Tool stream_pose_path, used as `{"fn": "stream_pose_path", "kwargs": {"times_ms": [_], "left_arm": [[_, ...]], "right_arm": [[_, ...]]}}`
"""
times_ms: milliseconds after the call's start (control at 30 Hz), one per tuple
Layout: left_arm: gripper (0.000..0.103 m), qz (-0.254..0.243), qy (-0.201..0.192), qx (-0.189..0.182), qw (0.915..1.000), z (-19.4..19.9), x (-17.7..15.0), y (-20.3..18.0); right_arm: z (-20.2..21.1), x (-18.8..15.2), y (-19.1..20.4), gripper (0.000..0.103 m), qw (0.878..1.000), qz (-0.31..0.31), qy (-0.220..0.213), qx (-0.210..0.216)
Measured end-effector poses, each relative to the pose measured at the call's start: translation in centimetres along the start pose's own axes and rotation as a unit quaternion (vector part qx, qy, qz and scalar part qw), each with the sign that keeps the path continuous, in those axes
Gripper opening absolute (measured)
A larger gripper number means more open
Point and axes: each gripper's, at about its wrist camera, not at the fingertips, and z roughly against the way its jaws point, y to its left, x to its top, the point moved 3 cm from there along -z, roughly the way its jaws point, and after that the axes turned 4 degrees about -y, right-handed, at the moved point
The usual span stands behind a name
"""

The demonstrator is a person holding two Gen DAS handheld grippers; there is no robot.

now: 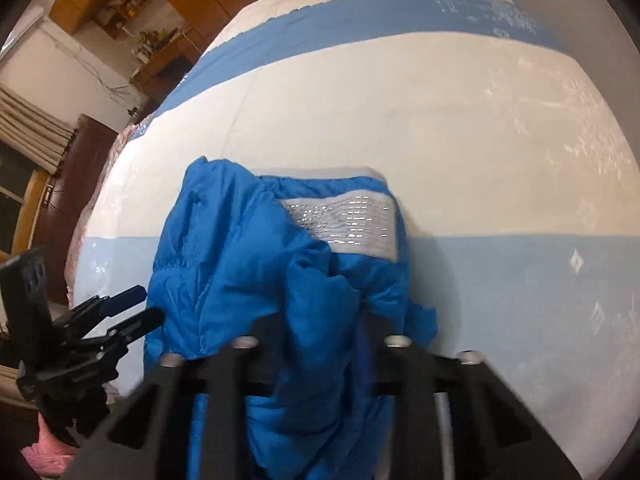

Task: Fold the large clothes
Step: 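Grasp the jacket near the reflective cuff with the right tool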

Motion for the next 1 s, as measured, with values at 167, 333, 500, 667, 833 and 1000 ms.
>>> {"fn": "stream_pose_path", "kwargs": {"times_ms": [167, 333, 500, 667, 833, 1000], "left_arm": [[0.068, 0.007, -0.016, -0.026, 0.9995, 1.2, 0.7, -0.8], [0.068, -0.007, 0.004, -0.034, 0.9994, -0.5, 0.2, -1.9], [0.075, -0.027, 0.009, -0.028, 0.9992, -2.9, -0.4, -2.3], [0.076, -0.014, 0.026, -0.036, 0.9989, -3.8, -0.2, -1.5], [0.064, 0.012, 0.018, -0.044, 0.9988, -1.6, 1.6, -0.7], [0.055, 0.017, -0.020, -0.072, 0.9971, 1.3, 2.8, -1.7]], "right_arm": [[1.6, -1.2, -2.0, 0.008, 1.000, -0.019, -0.012, -0.011], [0.7, -3.1, -5.0, 0.008, 0.998, -0.069, -0.002, -0.005], [-1.7, -4.4, -5.9, 0.010, 0.996, -0.086, 0.006, -0.006], [-2.8, -4.1, -4.2, 0.012, 0.997, -0.062, 0.009, -0.038], [0.1, -2.9, -2.5, 0.021, 0.996, -0.061, -0.015, -0.056], [4.4, -2.2, 1.8, 0.022, 0.995, -0.009, -0.074, -0.070]]}}
